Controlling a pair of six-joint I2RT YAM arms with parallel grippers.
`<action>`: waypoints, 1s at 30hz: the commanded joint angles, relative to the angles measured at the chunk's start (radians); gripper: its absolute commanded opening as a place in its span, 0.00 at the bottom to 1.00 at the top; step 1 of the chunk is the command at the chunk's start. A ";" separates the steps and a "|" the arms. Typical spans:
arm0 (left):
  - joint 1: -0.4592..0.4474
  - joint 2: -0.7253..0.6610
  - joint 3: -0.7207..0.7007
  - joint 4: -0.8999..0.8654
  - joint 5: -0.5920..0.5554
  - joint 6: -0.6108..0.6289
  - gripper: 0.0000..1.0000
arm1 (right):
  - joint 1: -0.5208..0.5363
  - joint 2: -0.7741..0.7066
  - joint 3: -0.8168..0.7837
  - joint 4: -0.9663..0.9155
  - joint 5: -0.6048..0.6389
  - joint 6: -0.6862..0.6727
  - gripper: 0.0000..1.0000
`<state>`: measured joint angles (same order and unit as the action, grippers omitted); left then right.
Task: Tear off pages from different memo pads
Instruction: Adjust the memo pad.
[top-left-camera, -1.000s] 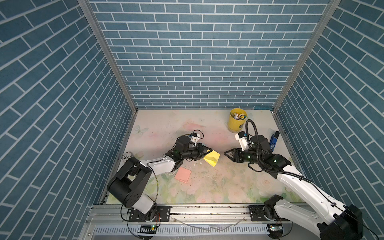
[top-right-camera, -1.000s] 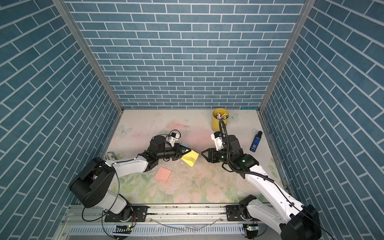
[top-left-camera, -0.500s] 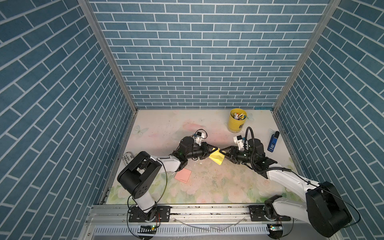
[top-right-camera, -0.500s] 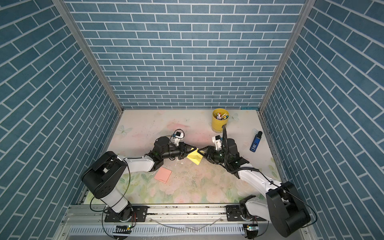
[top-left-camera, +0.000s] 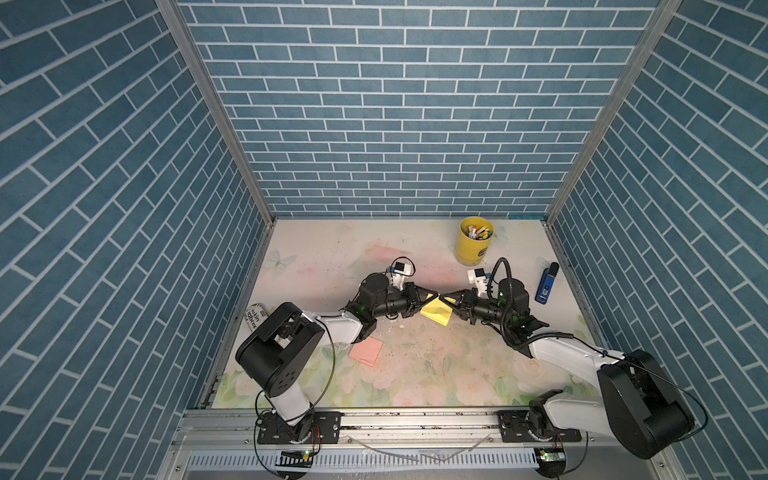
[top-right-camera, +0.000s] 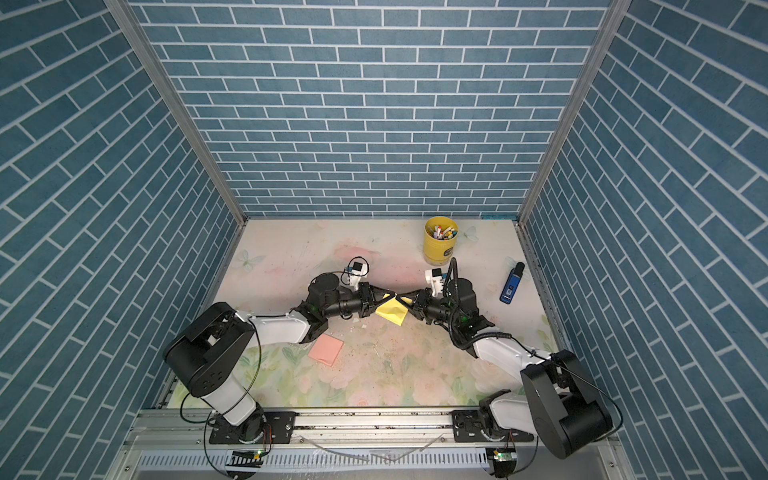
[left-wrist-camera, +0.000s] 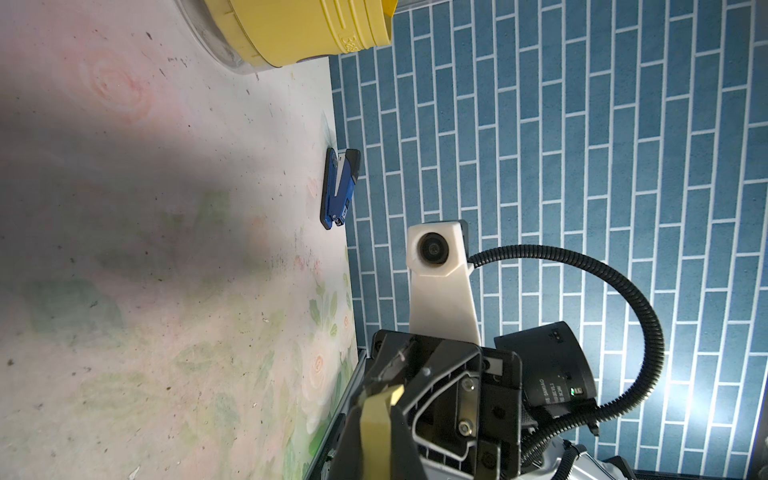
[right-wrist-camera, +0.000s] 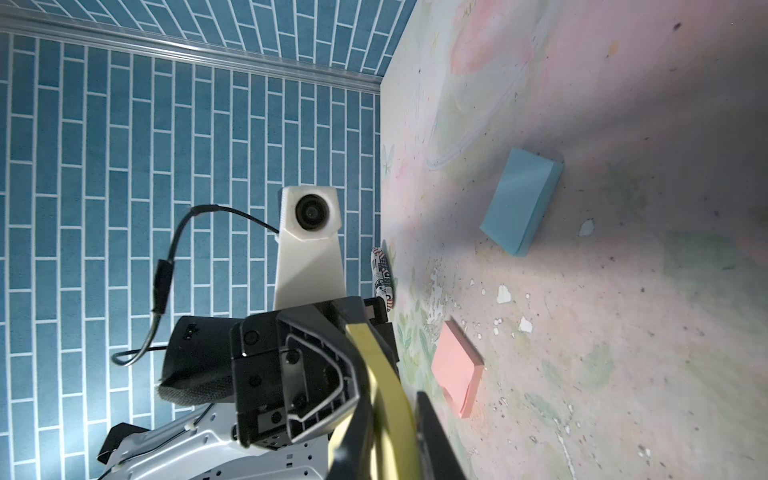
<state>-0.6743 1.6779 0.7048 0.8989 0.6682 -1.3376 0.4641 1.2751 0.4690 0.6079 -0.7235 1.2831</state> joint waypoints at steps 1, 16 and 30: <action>-0.004 0.012 0.015 0.094 0.004 -0.031 0.06 | -0.004 -0.014 -0.007 0.030 0.002 0.036 0.13; 0.051 -0.195 -0.230 0.183 -0.306 0.020 0.60 | -0.036 -0.051 0.008 0.033 0.133 0.114 0.06; -0.218 -0.181 -0.273 0.294 -0.585 0.155 0.63 | -0.044 -0.080 0.053 0.046 0.246 0.169 0.07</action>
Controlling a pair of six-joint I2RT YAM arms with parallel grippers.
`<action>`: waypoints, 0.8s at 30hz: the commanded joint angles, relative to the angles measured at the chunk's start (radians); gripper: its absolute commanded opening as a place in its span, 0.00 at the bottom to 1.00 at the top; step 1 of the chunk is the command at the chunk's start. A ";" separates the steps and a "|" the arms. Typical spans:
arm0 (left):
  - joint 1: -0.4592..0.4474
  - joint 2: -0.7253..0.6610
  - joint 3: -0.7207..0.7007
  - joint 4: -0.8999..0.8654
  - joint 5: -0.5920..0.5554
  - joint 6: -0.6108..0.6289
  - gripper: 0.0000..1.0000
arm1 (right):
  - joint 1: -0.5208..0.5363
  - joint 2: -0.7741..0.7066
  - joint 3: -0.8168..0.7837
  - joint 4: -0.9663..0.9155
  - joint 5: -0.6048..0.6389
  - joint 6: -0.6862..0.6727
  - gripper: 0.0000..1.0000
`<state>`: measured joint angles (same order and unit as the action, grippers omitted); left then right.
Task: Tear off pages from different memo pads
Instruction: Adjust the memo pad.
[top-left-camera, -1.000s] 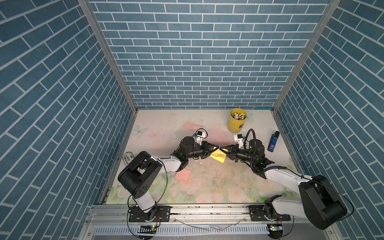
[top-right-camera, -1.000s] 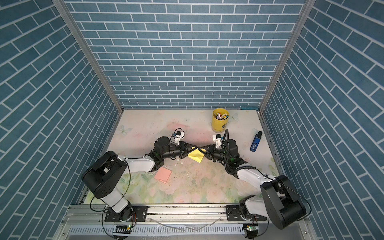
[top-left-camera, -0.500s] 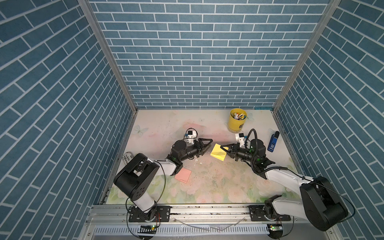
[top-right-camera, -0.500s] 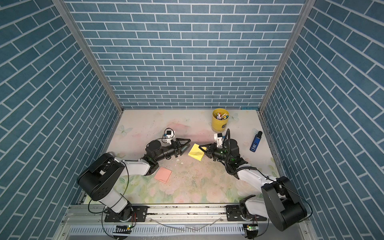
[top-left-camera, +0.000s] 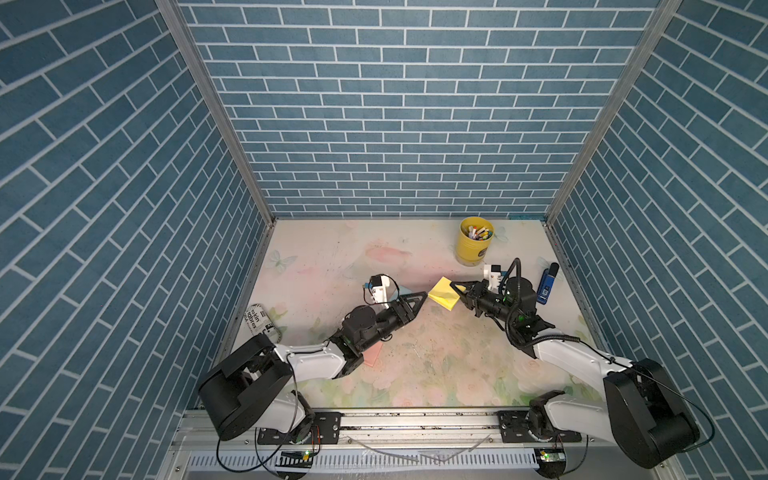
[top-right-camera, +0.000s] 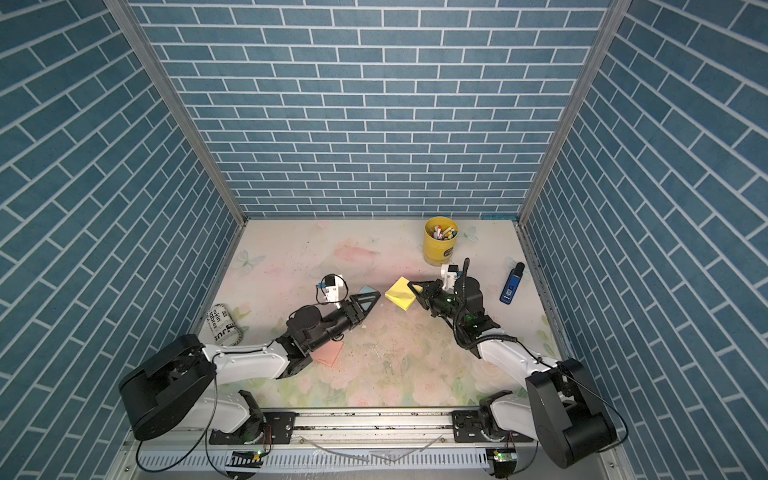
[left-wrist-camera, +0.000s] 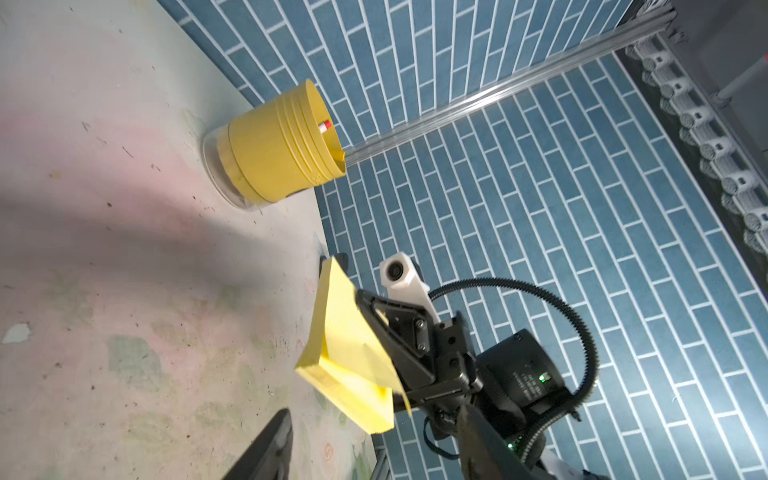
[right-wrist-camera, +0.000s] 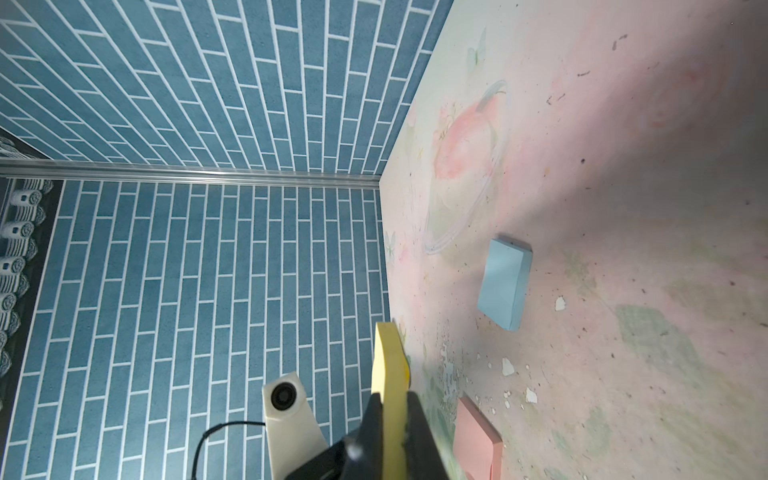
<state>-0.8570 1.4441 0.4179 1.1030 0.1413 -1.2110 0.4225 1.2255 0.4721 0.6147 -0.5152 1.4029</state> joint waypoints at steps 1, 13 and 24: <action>-0.048 0.079 0.019 0.114 -0.064 0.018 0.62 | -0.003 -0.033 0.051 0.041 0.040 0.051 0.07; -0.097 0.205 0.089 0.200 -0.057 -0.024 0.59 | 0.000 -0.029 0.042 0.071 0.036 0.059 0.07; -0.097 0.242 0.122 0.214 -0.039 -0.022 0.48 | 0.004 -0.021 0.033 0.106 0.029 0.079 0.07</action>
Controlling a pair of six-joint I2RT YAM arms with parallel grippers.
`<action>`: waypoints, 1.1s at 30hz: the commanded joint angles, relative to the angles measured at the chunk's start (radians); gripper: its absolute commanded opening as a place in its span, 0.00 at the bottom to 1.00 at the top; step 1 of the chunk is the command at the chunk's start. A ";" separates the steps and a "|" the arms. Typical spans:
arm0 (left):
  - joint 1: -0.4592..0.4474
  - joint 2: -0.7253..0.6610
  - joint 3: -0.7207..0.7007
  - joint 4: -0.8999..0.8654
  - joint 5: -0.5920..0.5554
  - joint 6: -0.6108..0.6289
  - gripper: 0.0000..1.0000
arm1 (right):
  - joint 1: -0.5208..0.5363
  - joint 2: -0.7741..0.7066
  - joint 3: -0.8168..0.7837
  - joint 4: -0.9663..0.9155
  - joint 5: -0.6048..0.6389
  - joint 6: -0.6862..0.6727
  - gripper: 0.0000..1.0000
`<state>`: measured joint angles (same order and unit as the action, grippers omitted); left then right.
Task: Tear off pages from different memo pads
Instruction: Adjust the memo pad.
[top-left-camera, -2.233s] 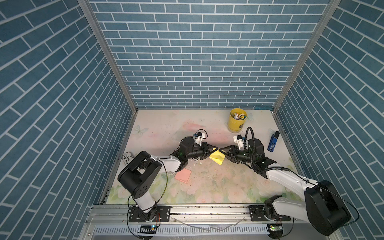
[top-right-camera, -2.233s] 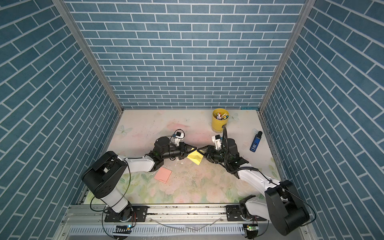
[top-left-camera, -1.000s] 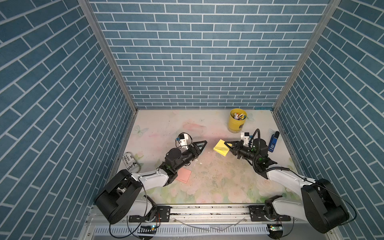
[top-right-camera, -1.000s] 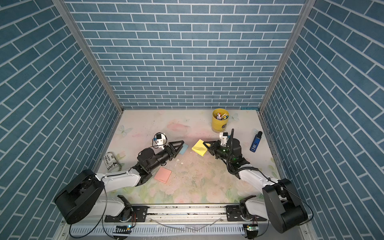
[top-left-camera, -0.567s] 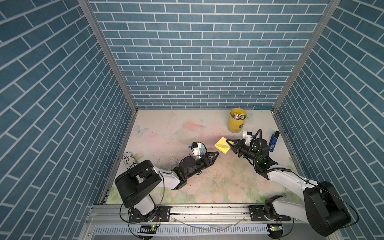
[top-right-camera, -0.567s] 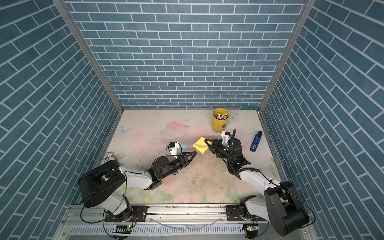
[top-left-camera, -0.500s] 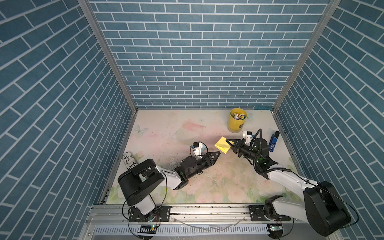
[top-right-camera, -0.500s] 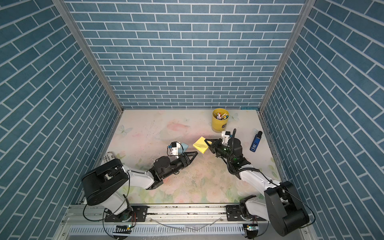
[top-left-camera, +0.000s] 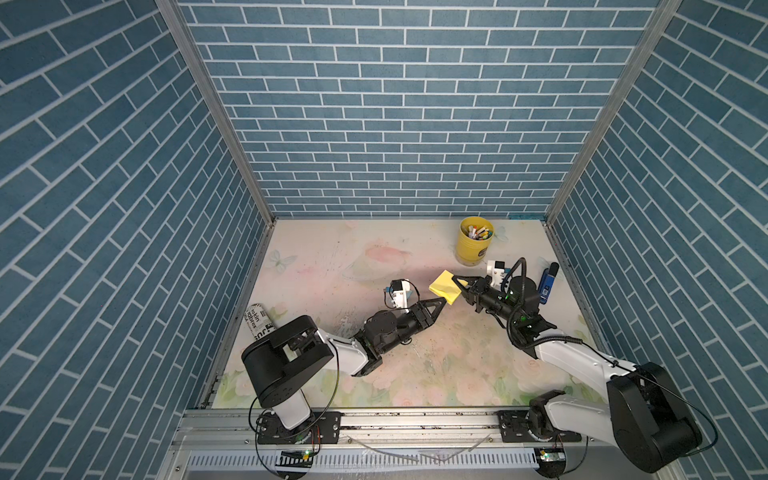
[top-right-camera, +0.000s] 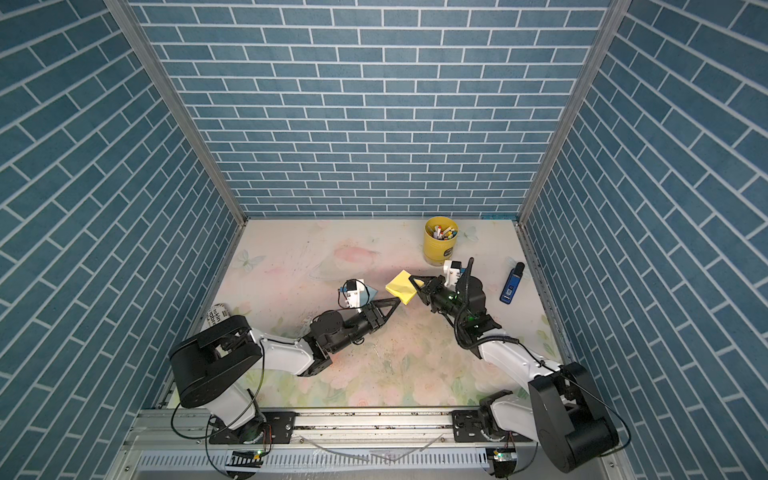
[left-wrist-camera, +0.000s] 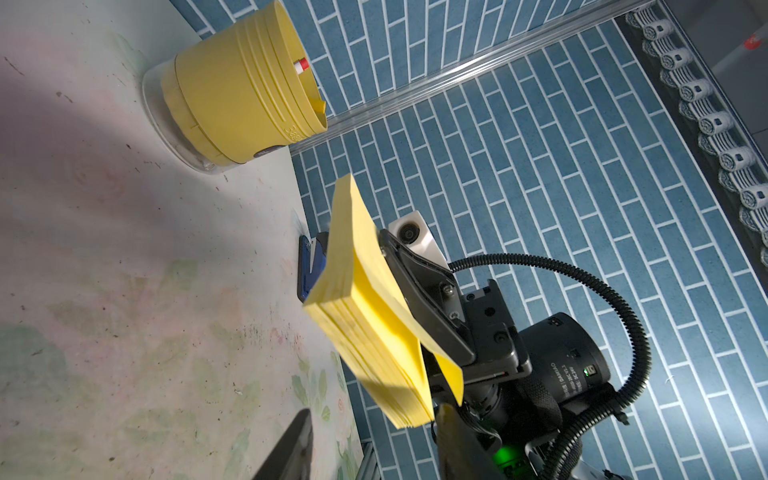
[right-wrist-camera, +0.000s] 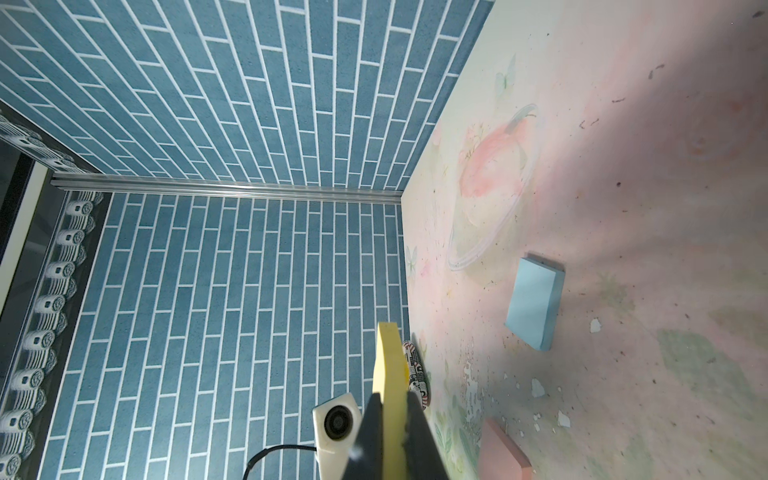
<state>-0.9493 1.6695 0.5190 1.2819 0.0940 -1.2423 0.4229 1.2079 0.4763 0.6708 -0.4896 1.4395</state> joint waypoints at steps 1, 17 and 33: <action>-0.005 0.019 0.024 0.038 0.009 0.009 0.48 | 0.003 -0.004 0.027 0.052 0.003 0.042 0.07; 0.007 0.032 0.039 0.043 0.011 0.005 0.43 | 0.015 -0.009 0.022 0.069 0.000 0.053 0.07; 0.024 0.049 0.060 0.080 0.032 -0.005 0.15 | 0.028 0.012 0.019 0.093 0.005 0.064 0.07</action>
<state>-0.9329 1.7039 0.5606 1.3308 0.1162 -1.2530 0.4442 1.2129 0.4763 0.7002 -0.4847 1.4456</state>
